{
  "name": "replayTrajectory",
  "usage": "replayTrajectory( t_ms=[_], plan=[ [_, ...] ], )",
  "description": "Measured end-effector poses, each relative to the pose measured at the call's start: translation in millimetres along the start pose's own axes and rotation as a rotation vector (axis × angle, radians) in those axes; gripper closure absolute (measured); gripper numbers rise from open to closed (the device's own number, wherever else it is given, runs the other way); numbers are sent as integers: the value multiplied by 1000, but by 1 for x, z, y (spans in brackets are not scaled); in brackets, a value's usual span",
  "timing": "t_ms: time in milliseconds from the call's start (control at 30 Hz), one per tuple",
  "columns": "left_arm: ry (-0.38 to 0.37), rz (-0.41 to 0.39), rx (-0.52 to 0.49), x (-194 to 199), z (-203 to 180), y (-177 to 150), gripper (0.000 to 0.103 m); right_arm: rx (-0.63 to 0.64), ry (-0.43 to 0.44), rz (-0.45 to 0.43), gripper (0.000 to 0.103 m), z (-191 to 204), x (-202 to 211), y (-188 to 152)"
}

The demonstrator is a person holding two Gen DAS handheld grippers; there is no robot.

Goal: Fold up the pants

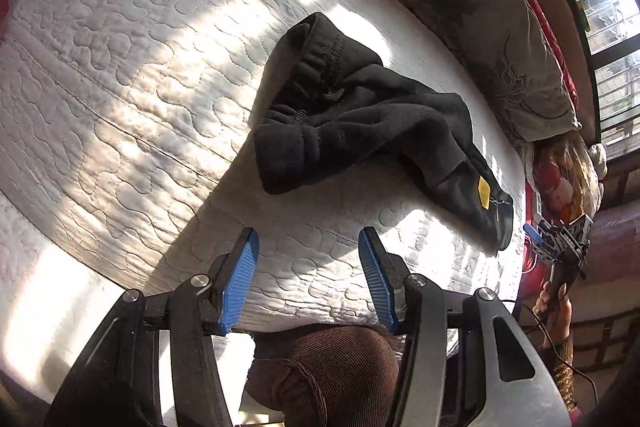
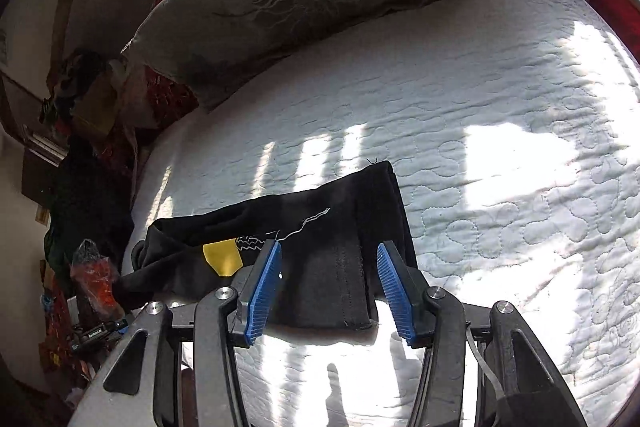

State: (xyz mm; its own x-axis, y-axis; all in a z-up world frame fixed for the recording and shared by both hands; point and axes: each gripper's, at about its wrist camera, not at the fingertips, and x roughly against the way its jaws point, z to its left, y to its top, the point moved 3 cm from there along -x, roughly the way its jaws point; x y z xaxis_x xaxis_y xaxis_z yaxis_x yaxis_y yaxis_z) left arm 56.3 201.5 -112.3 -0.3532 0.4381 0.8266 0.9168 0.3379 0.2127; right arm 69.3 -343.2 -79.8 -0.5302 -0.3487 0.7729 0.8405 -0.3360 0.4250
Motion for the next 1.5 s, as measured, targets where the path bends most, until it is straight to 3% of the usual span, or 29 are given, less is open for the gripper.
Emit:
replayTrajectory(
  t_ms=[200, 400, 600, 667, 800, 1067, 1133, 1200, 1233, 1267, 1300, 1333, 1367, 1500],
  plan=[
    [-69, -45, 108, 9, -8, 22, 53, 82, -117, 66, 47, 19, -40, 17],
    [-85, -10, 153, -5, -19, 33, 53, 157, -180, 142, 47, 25, -70, 10],
    [-263, -64, 322, 24, -10, 36, 51, 106, -151, 139, 46, 20, -69, 9],
    [-249, -45, 385, 23, -3, 40, 41, 103, -153, 142, 46, 19, -70, 10],
    [-239, 45, 470, 3, -1, 46, 41, 115, -156, 156, 41, 21, -72, 11],
    [-209, 189, 758, -27, 23, 45, 41, 101, -104, 186, 40, 19, -75, 21],
    [-191, 198, 807, -31, 29, 44, 41, 96, -74, 183, 41, 16, -72, 25],
    [-147, 216, 821, -36, 30, 40, 41, 140, -90, 193, 51, 18, -72, 25],
    [-121, 235, 804, -39, 28, 37, 45, 165, -92, 206, 57, 19, -73, 23],
    [-111, 251, 788, -42, 25, 34, 66, 197, -103, 219, 72, 22, -74, 21],
    [-118, 271, 780, -45, 23, 30, 77, 236, -129, 226, 81, 26, -75, 18],
    [-132, 286, 777, -47, 20, 27, 90, 271, -142, 233, 81, 29, -74, 14],
    [-133, 290, 767, -47, 17, 24, 95, 303, -156, 228, 83, 33, -70, 11],
    [-124, 259, 694, -35, 2, 25, 97, 410, -204, 202, 85, 50, -51, 0]
  ],
)
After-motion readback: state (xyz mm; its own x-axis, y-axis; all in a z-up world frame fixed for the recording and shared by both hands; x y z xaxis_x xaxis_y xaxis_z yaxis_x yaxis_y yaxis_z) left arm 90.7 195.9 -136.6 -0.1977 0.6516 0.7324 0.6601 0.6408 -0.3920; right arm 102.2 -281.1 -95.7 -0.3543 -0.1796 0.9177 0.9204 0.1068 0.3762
